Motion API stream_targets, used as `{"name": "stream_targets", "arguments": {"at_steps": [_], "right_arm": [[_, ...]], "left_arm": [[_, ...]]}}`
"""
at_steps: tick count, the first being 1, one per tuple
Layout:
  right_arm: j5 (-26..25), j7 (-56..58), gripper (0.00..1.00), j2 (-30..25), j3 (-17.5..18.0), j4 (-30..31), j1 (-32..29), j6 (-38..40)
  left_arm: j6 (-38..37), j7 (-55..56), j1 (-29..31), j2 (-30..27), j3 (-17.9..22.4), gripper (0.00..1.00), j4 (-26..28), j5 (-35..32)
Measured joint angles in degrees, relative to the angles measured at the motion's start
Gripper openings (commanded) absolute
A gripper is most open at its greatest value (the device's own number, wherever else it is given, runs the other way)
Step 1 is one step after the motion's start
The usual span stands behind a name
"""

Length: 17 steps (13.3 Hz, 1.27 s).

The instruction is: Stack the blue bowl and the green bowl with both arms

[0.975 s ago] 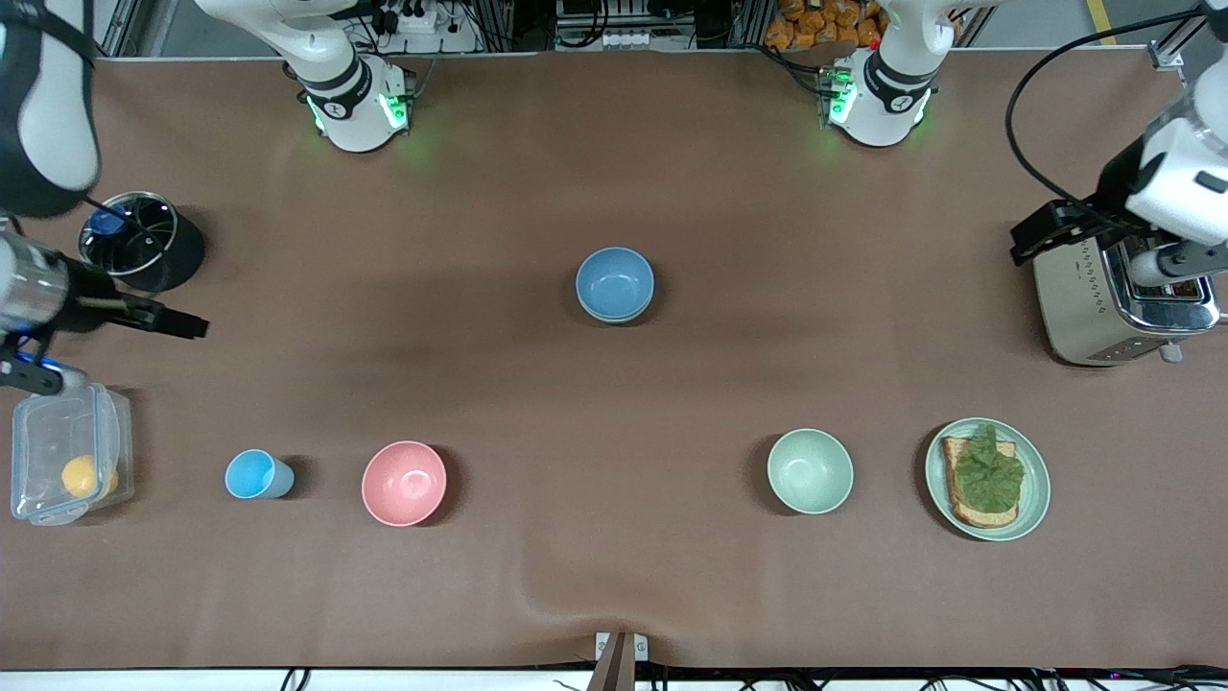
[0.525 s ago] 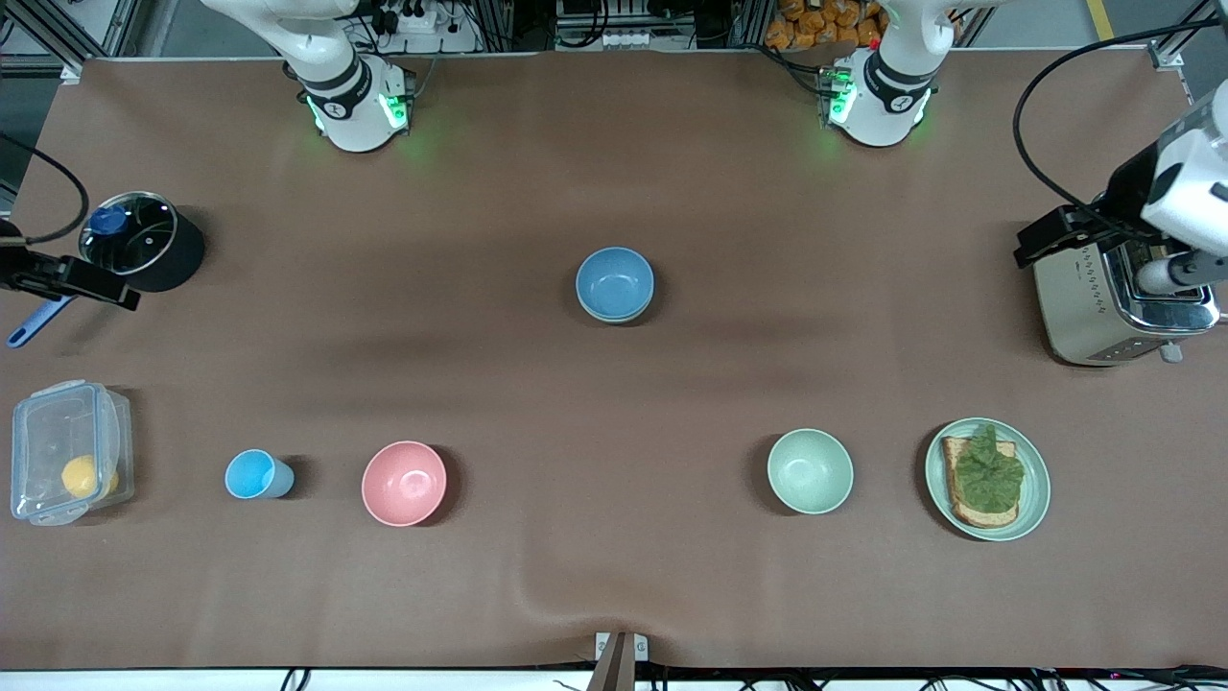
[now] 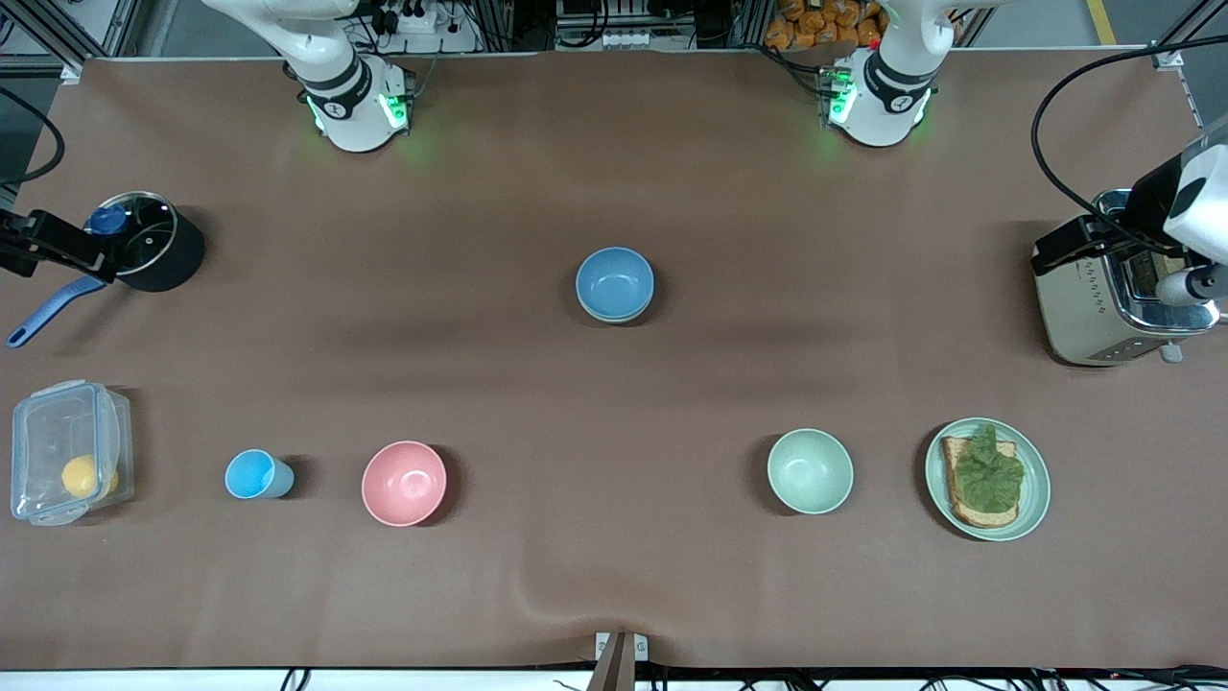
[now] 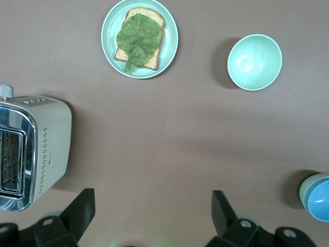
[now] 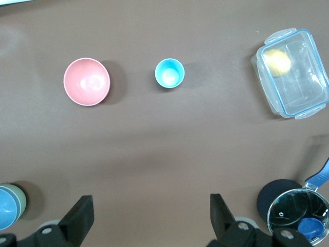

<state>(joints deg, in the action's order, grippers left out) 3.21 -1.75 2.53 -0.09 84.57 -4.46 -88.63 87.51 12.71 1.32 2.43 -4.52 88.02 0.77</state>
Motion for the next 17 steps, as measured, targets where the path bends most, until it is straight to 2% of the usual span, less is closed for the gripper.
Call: {"name": "stream_targets", "arguments": {"at_steps": [3, 17], "right_arm": [[0.00, -0.02, 1.00, -0.24, 1.23, 0.09, 0.36, 0.03], [0.01, 0.48, 1.00, -0.77, 1.34, 0.15, 1.19, 0.68]], "left_arm": [[0.00, 0.00, -0.97, -0.65, -0.01, 1.00, -0.22, 0.00], [0.00, 0.00, -1.07, -0.36, 0.38, 1.00, -0.21, 0.00]]}}
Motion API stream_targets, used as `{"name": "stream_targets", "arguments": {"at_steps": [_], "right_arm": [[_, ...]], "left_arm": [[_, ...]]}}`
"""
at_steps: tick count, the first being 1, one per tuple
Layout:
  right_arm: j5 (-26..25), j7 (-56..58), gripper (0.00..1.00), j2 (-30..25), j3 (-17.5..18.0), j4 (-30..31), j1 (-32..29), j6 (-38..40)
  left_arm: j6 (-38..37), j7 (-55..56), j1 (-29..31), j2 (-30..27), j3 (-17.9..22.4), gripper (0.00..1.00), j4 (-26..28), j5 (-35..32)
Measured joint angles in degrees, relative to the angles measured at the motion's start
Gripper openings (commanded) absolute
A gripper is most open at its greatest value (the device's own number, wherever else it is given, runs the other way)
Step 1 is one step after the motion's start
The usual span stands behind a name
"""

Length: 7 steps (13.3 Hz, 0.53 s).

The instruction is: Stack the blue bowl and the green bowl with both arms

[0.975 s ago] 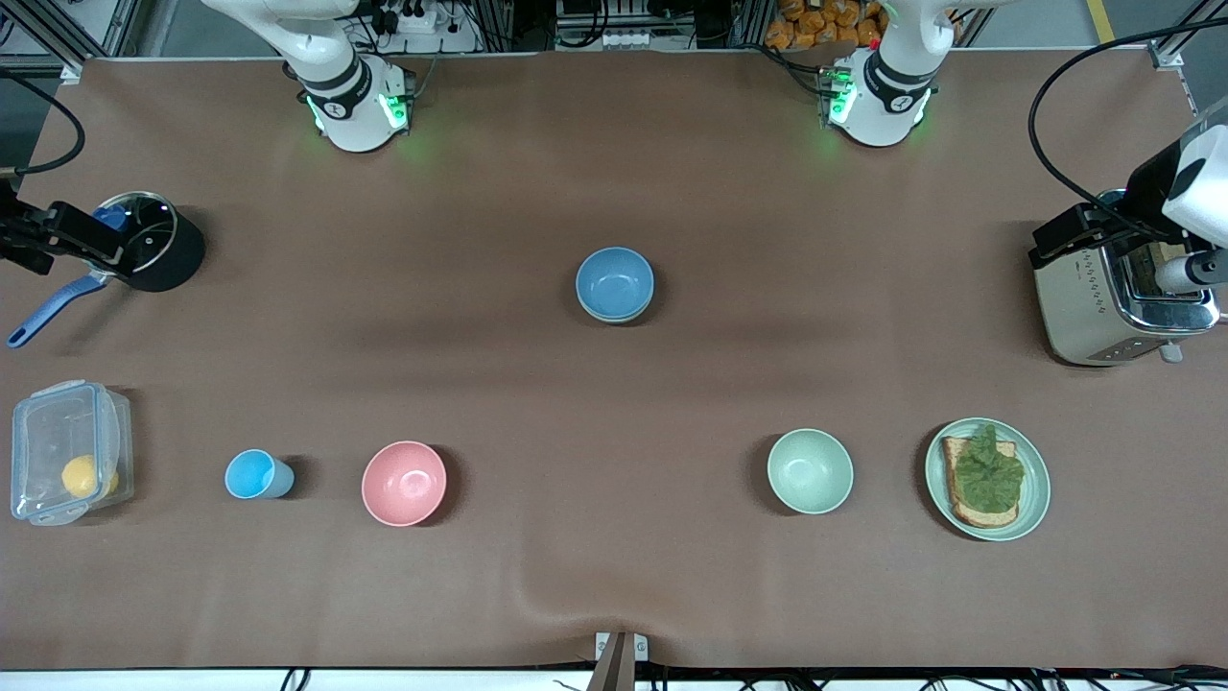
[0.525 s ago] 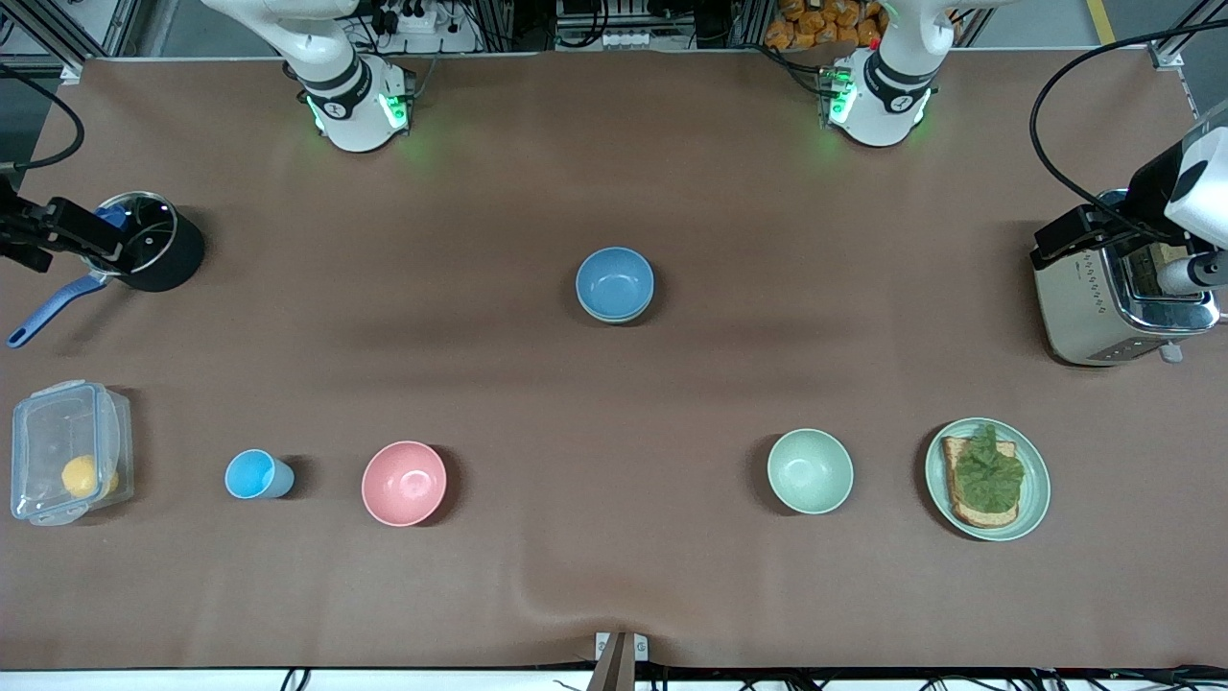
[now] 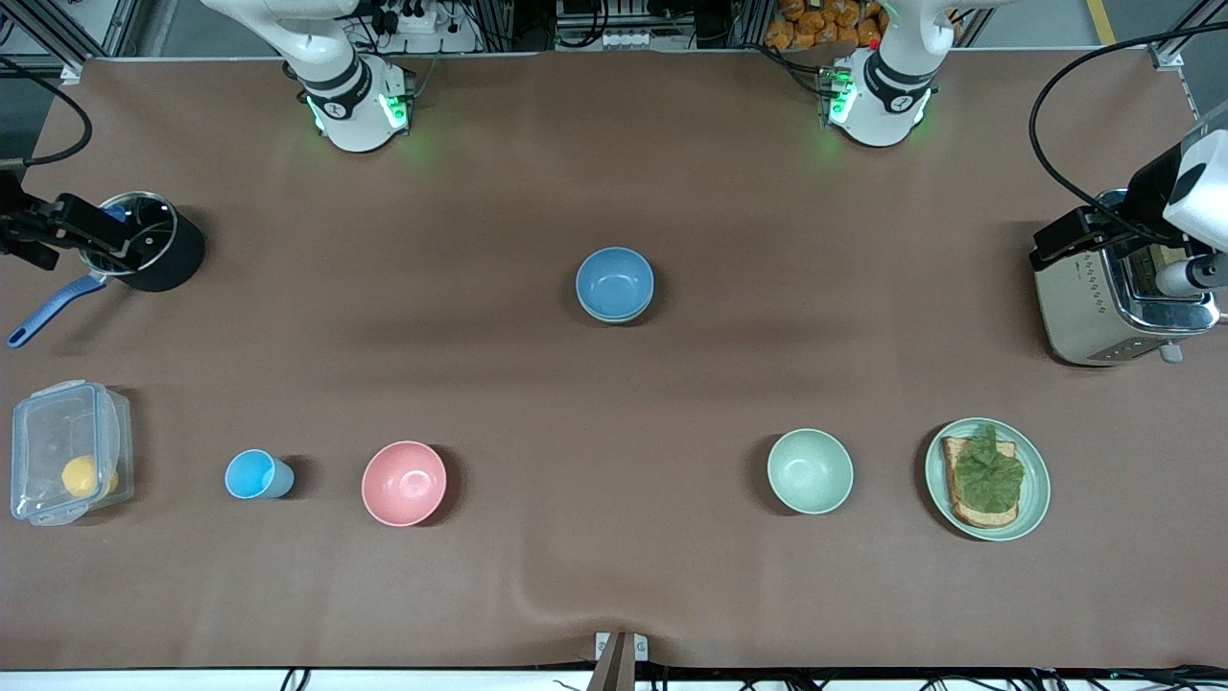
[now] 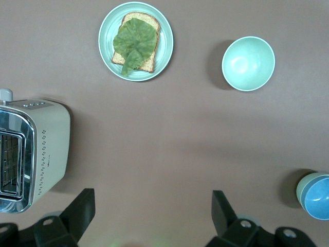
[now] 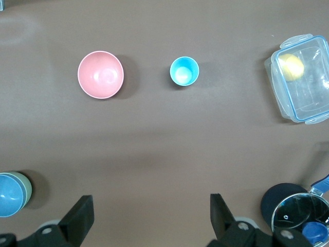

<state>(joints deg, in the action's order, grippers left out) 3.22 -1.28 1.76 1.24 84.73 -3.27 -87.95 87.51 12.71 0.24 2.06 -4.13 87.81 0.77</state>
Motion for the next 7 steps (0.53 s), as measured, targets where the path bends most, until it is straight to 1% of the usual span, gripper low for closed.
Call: {"name": "stream_targets", "arguments": {"at_steps": [7], "right_arm": [[-0.02, 0.21, 1.00, 0.00, -0.01, 0.08, 0.00, 0.28]], "left_arm": [[0.03, 0.00, -0.09, -0.20, -0.10, 1.00, -2.48, 0.00]]}}
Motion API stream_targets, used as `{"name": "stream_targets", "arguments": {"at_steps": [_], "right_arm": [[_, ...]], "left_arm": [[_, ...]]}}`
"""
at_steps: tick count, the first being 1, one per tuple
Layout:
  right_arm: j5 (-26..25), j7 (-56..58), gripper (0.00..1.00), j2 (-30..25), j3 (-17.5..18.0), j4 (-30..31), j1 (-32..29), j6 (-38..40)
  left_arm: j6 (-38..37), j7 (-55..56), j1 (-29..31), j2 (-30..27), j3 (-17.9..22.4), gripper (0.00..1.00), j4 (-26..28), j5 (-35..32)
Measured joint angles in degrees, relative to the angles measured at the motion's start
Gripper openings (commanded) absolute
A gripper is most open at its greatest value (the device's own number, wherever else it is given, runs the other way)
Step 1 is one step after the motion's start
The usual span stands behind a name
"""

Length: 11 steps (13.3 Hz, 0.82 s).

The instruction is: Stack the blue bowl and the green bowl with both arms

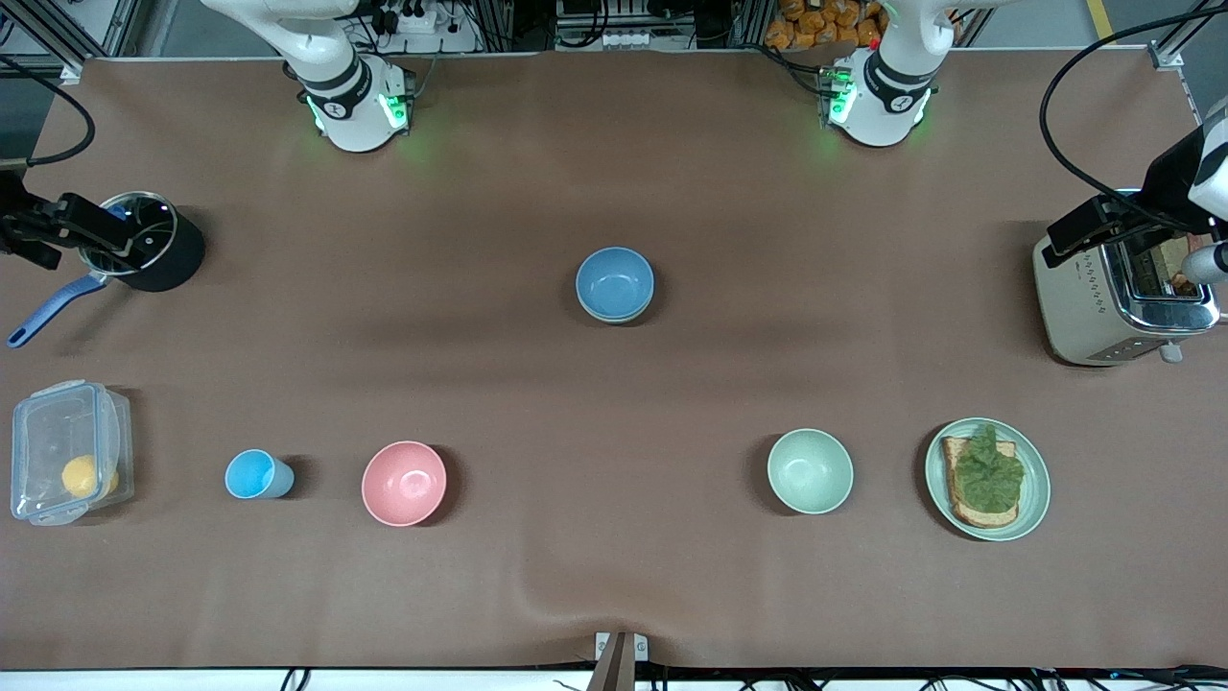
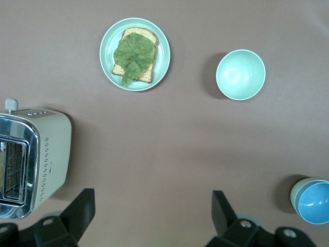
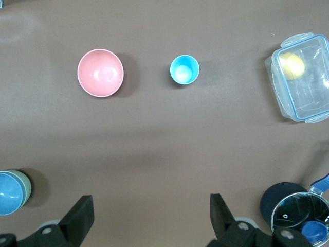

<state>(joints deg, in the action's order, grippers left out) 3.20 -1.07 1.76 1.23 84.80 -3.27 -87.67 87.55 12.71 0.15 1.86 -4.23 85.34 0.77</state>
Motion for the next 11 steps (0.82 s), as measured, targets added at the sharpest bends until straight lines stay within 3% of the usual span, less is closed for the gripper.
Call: {"name": "stream_targets", "arguments": {"at_steps": [11], "right_arm": [[0.00, 0.02, 1.00, 0.00, -0.02, 0.13, -0.01, 0.07]], "left_arm": [[-0.12, -2.43, -0.33, -0.09, -0.34, 1.00, -0.01, 0.00]]}}
